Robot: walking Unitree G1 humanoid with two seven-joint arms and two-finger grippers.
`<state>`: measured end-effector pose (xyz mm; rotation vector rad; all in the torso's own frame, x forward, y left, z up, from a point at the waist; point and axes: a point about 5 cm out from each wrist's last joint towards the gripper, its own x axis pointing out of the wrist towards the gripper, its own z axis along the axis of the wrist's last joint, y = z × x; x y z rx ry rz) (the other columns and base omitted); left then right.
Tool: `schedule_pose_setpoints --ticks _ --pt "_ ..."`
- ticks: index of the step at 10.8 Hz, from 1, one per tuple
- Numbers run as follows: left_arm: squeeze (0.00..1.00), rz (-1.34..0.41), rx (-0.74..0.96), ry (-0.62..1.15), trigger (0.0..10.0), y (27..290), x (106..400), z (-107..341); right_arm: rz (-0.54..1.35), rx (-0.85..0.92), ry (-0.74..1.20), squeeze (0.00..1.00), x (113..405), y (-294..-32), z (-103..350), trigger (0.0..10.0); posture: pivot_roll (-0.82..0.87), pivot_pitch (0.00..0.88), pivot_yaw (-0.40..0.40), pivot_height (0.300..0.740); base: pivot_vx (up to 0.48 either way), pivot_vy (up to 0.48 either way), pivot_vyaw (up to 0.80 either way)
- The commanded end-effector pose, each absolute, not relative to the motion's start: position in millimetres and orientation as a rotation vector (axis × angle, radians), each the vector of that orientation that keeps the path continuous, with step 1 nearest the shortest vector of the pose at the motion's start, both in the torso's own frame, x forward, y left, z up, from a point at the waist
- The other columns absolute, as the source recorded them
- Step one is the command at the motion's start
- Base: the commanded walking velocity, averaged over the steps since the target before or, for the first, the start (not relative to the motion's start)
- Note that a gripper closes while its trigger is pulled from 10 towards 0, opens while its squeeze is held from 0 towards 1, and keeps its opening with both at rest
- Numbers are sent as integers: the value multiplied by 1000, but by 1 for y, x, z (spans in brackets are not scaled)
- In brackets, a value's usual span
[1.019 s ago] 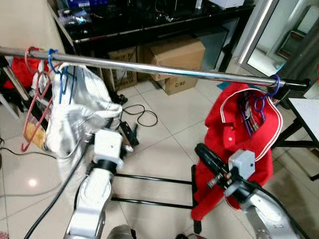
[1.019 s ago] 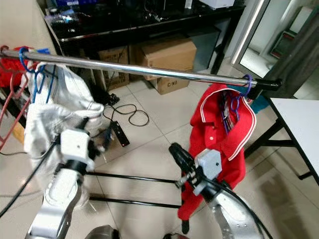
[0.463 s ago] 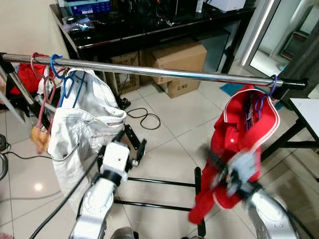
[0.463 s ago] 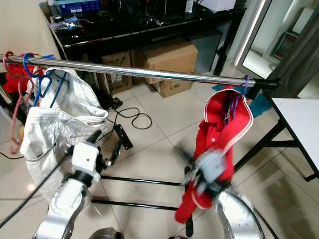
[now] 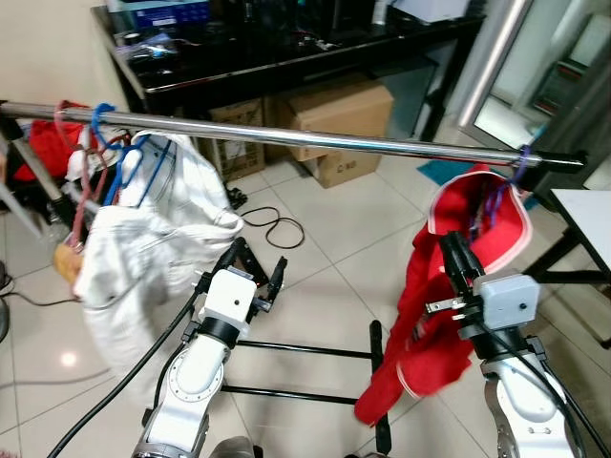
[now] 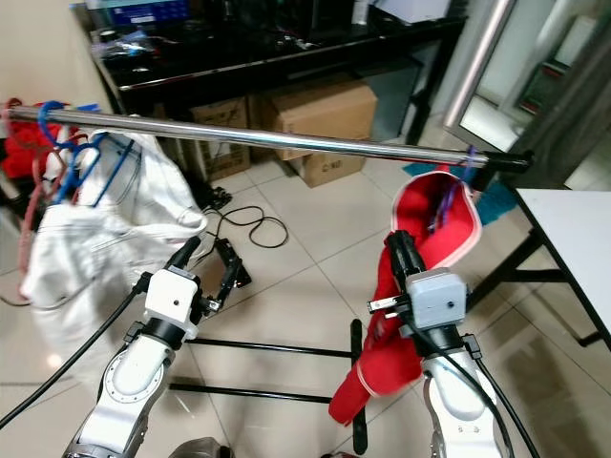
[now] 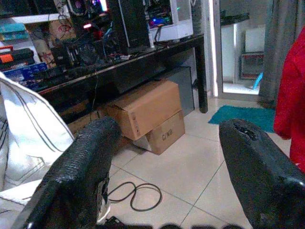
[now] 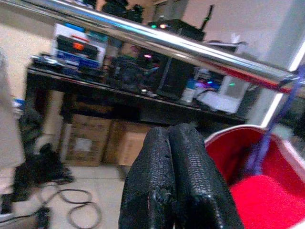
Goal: Hang hanger
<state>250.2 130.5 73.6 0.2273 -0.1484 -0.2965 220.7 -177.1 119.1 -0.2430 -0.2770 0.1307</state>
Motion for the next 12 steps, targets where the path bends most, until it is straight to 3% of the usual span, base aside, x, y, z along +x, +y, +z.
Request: schedule_pose_setpoints --ticks 1,2,3,4,6,7,8,9,11,12 --pt "0 -285 244 -153 10000 134 251 74 68 -281 -301 0 222 -182 126 10000 129 59 -13 740 0 0 0" --pt "0 -284 245 -163 10000 135 252 75 24 -329 -309 0 222 -184 129 10000 131 64 -10 740 0 0 0" --pt "0 -399 314 -204 10000 125 255 81 -22 -316 -266 1000 224 -185 126 10000 100 67 -7 740 0 0 0" --pt "0 -546 401 -260 10000 111 258 90 -27 -343 -234 1000 223 -185 126 10000 86 72 -8 740 0 0 0" --pt "0 -628 459 -288 10000 104 263 94 -59 -392 -151 1000 226 -189 124 10000 71 68 -8 740 0 0 0" --pt "0 -676 506 -303 10000 102 263 93 -66 -401 -144 906 229 -189 129 10000 66 64 -9 740 0 0 0" --pt "0 -700 550 -325 10000 104 266 95 -106 -427 -171 224 237 -191 144 10000 62 54 -14 740 0 0 0" --pt "0 -699 547 -331 10000 105 268 97 -140 -429 -159 0 242 -193 150 10000 64 52 -16 740 0 0 0" --pt "0 -719 569 -343 10000 102 265 94 -115 -356 -63 0 250 -191 145 10000 71 49 -18 740 0 0 0" --pt "0 -722 572 -345 10000 101 264 93 -112 -339 -44 475 251 -189 145 10000 76 45 -17 740 0 0 0"
